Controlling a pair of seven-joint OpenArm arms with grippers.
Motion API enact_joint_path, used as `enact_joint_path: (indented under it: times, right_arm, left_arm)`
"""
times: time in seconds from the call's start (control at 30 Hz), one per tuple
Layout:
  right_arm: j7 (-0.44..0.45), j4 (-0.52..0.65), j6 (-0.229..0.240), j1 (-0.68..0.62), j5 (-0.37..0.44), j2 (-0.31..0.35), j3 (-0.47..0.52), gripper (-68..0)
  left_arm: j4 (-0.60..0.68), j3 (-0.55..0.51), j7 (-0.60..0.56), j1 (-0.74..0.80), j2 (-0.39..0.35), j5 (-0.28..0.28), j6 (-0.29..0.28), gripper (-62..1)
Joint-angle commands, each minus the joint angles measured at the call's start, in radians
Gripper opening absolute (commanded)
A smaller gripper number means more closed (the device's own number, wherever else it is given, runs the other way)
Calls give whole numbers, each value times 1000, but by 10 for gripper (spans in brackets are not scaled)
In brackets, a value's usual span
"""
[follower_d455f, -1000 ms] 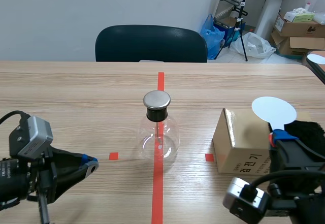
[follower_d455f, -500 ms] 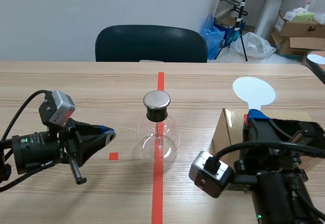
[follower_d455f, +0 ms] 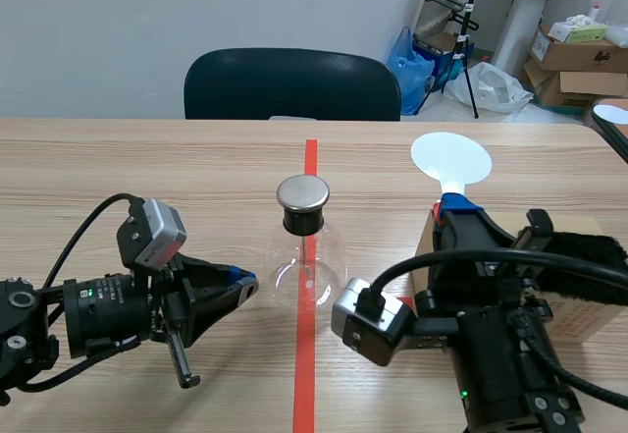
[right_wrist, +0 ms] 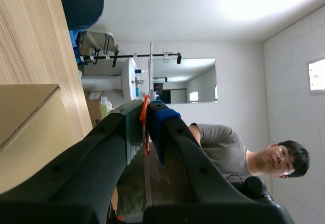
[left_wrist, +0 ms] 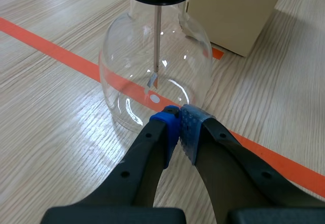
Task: Do the electroscope experiment
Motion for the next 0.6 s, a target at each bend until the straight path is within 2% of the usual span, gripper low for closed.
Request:
enact_joint_path:
  times: [0.0, 0.1, 0.2, 0.37, 0.57]
  right_arm:
    - [-4, 19, -13, 22, -1, 19, -13, -665]
    - [-6, 19, -9, 42, -1, 40, -53, -665]
    - [-7, 19, 16, 56, -1, 56, -87, -665]
    - [-13, 17, 23, 80, -1, 77, -135, -665]
    - [-13, 17, 73, 83, -1, 87, -152, -665]
  left_arm:
    - [25, -4, -3, -6, 3, -13, -2, -580]
    - [25, -4, -3, -5, 3, -13, -2, -580]
    - [25, -4, -4, -6, 3, -13, -2, -580]
    - [25, -4, -4, -8, 3, -14, -2, -580]
    - [25, -4, -3, -8, 3, -14, -2, -580]
